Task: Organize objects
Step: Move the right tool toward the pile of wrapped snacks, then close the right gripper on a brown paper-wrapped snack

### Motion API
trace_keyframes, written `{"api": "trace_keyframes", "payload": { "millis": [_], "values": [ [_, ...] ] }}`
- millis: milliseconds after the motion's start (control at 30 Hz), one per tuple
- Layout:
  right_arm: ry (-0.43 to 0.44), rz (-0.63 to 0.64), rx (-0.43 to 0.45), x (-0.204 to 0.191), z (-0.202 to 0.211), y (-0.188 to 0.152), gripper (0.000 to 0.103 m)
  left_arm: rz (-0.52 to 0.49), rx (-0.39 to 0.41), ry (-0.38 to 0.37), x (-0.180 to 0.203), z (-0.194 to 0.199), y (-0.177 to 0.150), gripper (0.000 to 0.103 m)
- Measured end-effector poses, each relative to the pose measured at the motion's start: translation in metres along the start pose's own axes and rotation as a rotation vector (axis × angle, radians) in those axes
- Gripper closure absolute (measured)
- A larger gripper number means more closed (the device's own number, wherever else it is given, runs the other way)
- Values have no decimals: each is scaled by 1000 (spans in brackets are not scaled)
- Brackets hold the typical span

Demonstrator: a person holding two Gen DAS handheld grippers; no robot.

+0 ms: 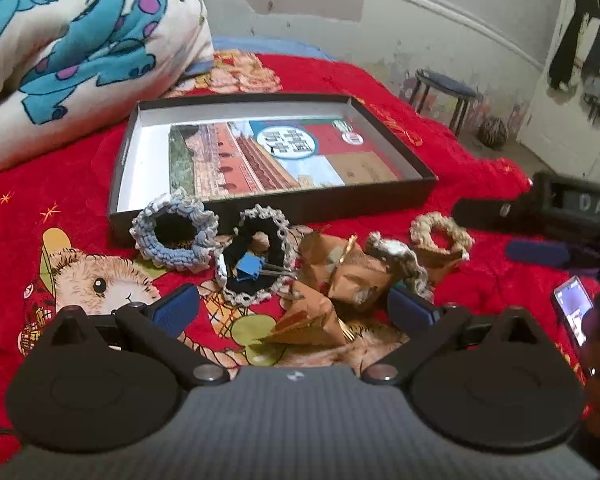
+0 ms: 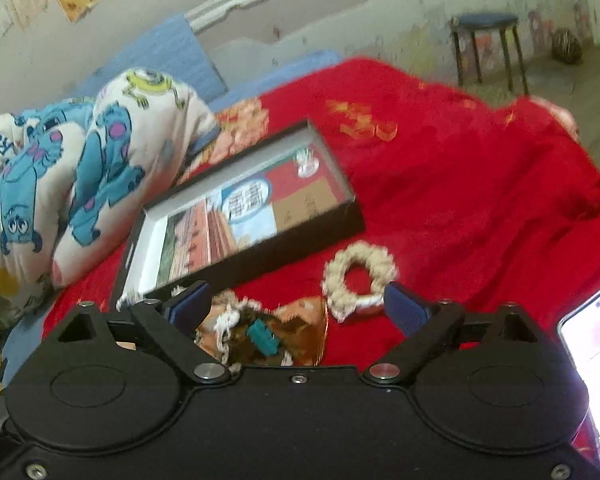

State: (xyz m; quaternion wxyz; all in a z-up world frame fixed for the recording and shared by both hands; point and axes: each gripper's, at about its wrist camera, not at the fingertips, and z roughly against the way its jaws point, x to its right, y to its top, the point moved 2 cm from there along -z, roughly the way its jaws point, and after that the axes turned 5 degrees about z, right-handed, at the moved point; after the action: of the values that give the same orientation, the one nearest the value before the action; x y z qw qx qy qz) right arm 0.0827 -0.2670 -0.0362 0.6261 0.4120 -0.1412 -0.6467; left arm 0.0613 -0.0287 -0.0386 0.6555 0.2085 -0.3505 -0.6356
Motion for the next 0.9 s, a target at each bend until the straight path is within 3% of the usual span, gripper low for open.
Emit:
{"api": "trace_keyframes", "payload": {
  "millis": [367,733,900],
  "values": [
    [20,-17,-115,-5,-37,-4,24,16,-53,-17,6,-14,-8,5],
    [26,-59,-120,2,-40,-4,24,25,-98,24,2,-32,-10,18],
    [30,-91,-125,6,-41,-5,24,27,-115,47,1,-35,-12,29]
  ]
}}
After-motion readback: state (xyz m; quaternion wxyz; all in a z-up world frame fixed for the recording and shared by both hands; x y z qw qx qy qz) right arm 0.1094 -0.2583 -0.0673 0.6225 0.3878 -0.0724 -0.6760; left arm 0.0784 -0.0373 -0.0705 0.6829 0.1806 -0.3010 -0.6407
